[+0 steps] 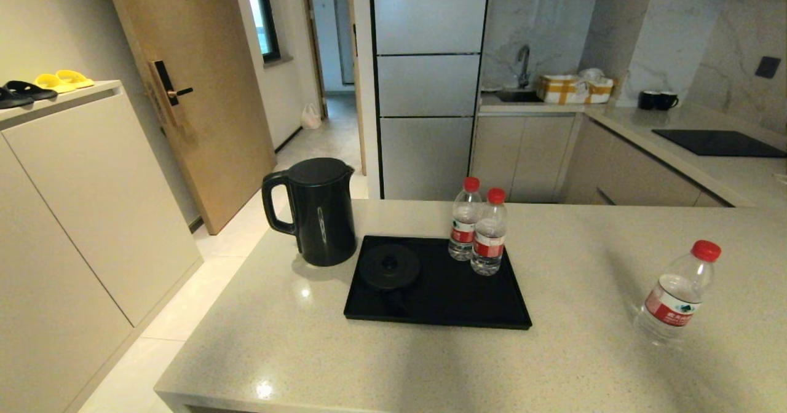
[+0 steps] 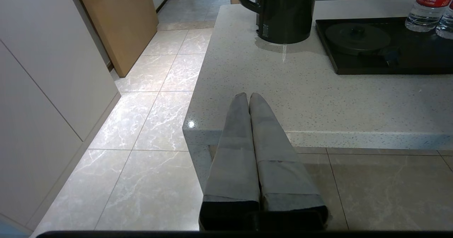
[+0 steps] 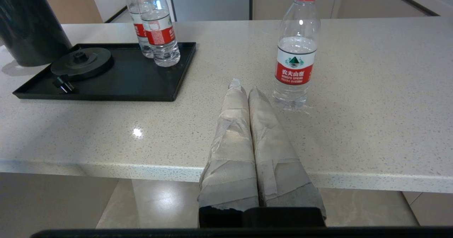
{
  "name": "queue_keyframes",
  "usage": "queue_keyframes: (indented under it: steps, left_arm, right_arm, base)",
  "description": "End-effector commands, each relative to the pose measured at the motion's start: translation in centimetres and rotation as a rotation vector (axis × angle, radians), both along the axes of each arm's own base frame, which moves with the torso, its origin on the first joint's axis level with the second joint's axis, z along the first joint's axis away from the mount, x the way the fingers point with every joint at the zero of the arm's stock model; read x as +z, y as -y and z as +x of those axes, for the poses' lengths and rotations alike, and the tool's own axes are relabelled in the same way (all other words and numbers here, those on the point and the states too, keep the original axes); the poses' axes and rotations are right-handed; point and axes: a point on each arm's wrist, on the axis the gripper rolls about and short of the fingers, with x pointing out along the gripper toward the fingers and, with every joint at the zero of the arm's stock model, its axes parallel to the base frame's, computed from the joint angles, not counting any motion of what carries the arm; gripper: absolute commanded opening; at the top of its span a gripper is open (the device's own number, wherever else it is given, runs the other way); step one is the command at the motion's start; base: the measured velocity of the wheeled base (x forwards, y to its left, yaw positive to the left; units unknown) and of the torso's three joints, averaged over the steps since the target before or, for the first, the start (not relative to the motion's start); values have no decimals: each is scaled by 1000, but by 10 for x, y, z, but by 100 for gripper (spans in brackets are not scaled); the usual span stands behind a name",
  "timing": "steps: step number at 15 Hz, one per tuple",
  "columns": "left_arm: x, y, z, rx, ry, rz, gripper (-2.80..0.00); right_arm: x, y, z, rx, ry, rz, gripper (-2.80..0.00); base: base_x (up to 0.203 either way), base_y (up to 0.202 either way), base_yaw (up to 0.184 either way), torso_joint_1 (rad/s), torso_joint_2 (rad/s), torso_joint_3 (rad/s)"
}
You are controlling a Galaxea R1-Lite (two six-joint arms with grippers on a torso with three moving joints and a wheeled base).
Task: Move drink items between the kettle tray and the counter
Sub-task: Return the kettle to its original position
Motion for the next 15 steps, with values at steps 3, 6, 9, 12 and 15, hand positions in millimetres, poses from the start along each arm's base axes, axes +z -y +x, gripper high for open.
queue_keyframes:
  steps: [3, 6, 9, 12, 15]
  left_arm:
    - [0, 0, 0, 0, -1, 1, -280]
    - [0, 0, 0, 0, -1, 1, -280]
    - [0, 0, 0, 0, -1, 1, -280]
    - [0, 0, 0, 0, -1, 1, -280]
    - [0, 0, 0, 0, -1, 1, -280]
  right_arm:
    - [0, 0, 0, 1, -1, 0, -280]
    - [0, 0, 0, 1, -1, 0, -280]
    - [0, 0, 0, 1, -3, 0, -280]
    - [0, 0, 0, 1, -1, 0, -280]
    - [0, 0, 0, 1, -1, 0, -280]
  base:
    - [0, 0, 0, 0, 0, 0]
    - [0, 0, 0, 0, 0, 0]
    - [0, 0, 0, 0, 0, 0]
    - [0, 0, 0, 0, 0, 0]
    - [0, 0, 0, 0, 0, 0]
